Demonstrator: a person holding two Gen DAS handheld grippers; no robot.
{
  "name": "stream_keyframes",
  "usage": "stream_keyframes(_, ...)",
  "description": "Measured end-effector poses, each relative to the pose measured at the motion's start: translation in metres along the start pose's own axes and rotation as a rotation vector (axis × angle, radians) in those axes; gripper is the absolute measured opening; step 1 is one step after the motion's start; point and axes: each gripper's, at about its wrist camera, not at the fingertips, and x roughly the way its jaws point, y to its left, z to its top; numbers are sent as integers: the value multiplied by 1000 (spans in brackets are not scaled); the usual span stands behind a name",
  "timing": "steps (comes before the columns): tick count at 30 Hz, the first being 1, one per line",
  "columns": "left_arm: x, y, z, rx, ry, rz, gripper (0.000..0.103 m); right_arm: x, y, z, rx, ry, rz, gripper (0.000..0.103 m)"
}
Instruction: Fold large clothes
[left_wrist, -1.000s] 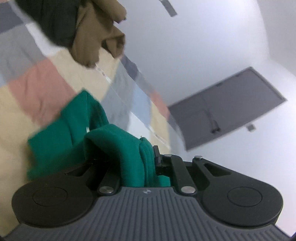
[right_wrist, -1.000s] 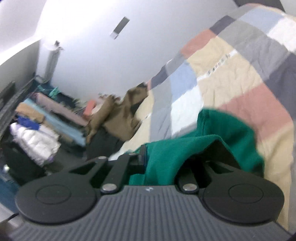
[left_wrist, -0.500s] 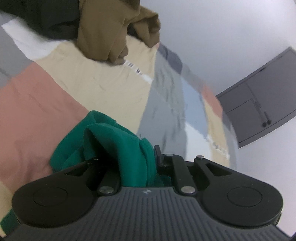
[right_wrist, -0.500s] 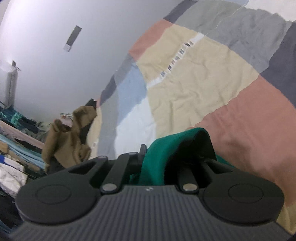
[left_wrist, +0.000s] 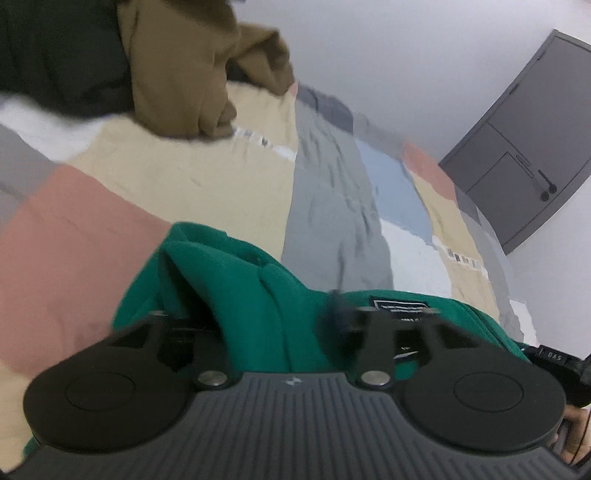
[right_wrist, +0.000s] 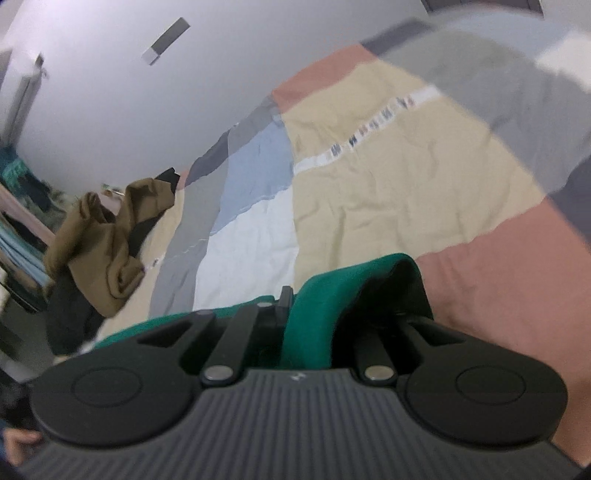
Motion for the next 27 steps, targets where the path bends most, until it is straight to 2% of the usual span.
stream_keyframes(2,-21,-8,-5,43,-37,24,67,-15,18,-4,-64,-33,-38,18)
stream_keyframes(4,-41,-14,-11,71,-63,17,68,-30,31,-9,-104,-60,-48,33)
stream_keyframes(6,-64,-18,-20,87,-101,22,69,-45,39,-15,-135,-84,-58,39)
stream_keyframes(8,-86,-23,-33,114,-154,44,69,-62,46,-20,-166,-113,-66,50)
stream_keyframes(9,-95,-26,-39,127,-172,47,70,-70,48,-23,-178,-121,-60,65)
stream_keyframes(10,-104,-29,-46,140,-189,48,70,-80,50,-26,-188,-138,-59,75)
stream_keyframes(16,-133,-56,-85,218,-220,13,70,-136,63,-52,-243,-258,-29,77)
stream_keyframes(18,-140,-64,-97,247,-244,-37,70,-146,69,-62,-267,-271,0,77)
stream_keyframes(19,-141,-67,-102,252,-247,-75,70,-149,73,-67,-283,-268,17,77)
stream_keyframes(21,-137,-73,-109,259,-226,-91,70,-150,81,-77,-323,-247,38,77)
stream_keyframes(27,-103,-81,-127,296,-150,-60,70,-126,109,-107,-433,-136,71,75)
